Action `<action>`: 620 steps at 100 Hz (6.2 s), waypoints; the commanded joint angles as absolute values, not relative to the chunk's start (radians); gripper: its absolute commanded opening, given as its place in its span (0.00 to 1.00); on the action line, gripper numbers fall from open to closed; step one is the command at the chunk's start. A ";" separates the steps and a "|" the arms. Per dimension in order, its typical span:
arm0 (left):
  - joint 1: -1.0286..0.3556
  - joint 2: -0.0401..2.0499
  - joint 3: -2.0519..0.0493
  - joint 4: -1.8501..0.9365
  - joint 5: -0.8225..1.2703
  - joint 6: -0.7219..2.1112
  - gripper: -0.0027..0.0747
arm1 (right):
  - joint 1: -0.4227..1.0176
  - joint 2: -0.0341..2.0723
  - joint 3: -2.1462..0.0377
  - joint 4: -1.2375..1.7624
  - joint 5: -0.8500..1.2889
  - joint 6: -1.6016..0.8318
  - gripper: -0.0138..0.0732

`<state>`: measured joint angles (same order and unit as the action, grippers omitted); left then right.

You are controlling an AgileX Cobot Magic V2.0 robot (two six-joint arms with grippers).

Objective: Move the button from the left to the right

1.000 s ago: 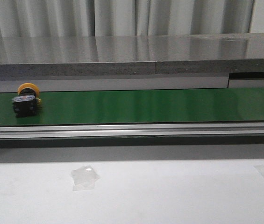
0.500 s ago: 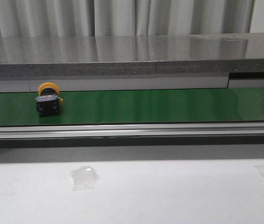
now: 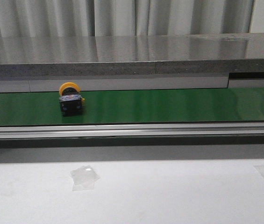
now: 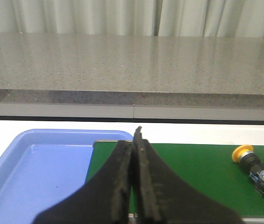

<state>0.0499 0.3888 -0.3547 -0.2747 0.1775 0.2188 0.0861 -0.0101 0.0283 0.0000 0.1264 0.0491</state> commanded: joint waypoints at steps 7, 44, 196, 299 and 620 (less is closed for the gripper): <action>0.045 0.395 -0.383 -0.287 0.093 0.220 0.01 | 0.089 -0.029 0.012 -0.014 0.038 0.045 0.08; 0.045 0.395 -0.383 -0.287 0.093 0.220 0.01 | 0.089 -0.029 0.003 0.026 -0.031 0.045 0.08; 0.045 0.395 -0.383 -0.287 0.093 0.220 0.01 | 0.089 1.025 -0.883 0.175 0.716 0.014 0.53; 0.045 0.395 -0.383 -0.287 0.093 0.220 0.01 | 0.142 1.446 -1.223 0.200 0.708 -0.205 0.90; 0.045 0.395 -0.383 -0.287 0.093 0.220 0.01 | -0.428 1.947 -1.578 0.036 0.848 -0.194 0.70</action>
